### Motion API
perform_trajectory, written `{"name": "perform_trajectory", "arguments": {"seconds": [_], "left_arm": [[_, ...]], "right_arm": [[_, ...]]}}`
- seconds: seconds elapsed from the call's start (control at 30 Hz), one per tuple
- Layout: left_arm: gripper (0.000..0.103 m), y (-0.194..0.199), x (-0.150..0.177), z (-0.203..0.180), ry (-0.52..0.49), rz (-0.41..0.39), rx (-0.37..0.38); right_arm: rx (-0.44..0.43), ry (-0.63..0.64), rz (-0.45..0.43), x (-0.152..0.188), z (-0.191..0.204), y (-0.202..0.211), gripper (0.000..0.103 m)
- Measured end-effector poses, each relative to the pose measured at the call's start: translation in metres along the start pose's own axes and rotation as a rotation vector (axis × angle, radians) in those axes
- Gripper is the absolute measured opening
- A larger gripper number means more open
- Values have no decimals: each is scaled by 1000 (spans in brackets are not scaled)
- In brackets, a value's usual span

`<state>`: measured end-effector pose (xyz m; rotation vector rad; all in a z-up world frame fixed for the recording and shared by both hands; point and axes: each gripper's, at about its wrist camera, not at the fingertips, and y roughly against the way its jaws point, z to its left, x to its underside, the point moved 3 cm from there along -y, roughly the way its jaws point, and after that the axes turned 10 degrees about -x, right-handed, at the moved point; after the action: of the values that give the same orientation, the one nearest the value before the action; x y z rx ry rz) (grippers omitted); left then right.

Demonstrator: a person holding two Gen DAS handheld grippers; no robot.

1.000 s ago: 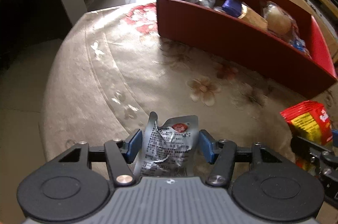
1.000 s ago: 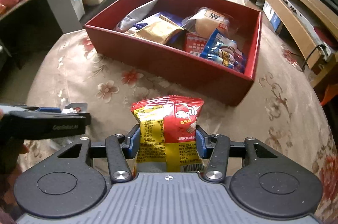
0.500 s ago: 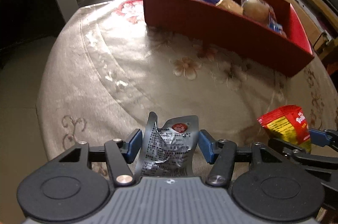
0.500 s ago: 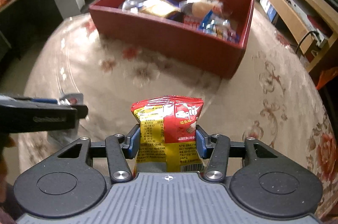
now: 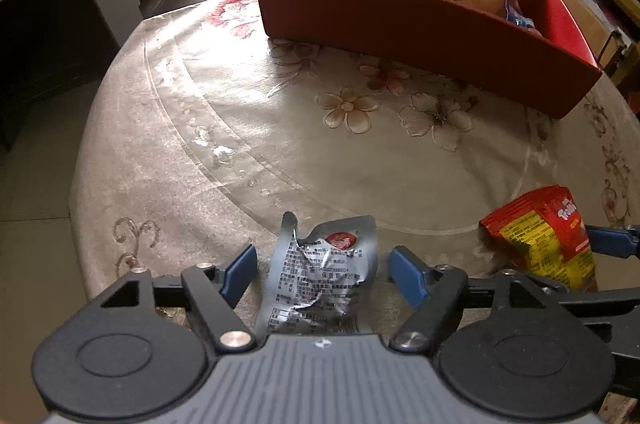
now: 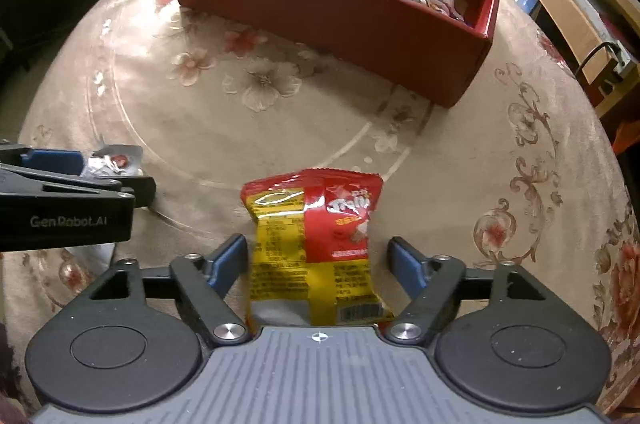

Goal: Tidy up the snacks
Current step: 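Carry the silver packet and Trolli bag over the red box with both grippers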

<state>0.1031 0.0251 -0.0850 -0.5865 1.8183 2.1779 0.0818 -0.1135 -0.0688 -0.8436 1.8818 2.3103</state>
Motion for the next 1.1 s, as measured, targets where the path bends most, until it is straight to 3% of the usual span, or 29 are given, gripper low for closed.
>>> {"name": "perform_trajectory", "arguments": {"seconds": [0.1,0.2,0.53,0.8,1.1], "left_arm": [[61,3,2,0,4,3,3],[59,6,6,0,4,10,13],[58,28,6,6,35,-34,58],[58,45,-9,5,60,-76,95],[58,49,-27,-4,62,-99,111]], "right_arm": [[1,6,-4,1,1,2,70],[-6,11,-2,3,4,7,62],[-28,-19,-61,10,6,27,59],[-49,-53,-151,4,2,51,59],[-55,-76,-192,-11,-7,57,59]]}}
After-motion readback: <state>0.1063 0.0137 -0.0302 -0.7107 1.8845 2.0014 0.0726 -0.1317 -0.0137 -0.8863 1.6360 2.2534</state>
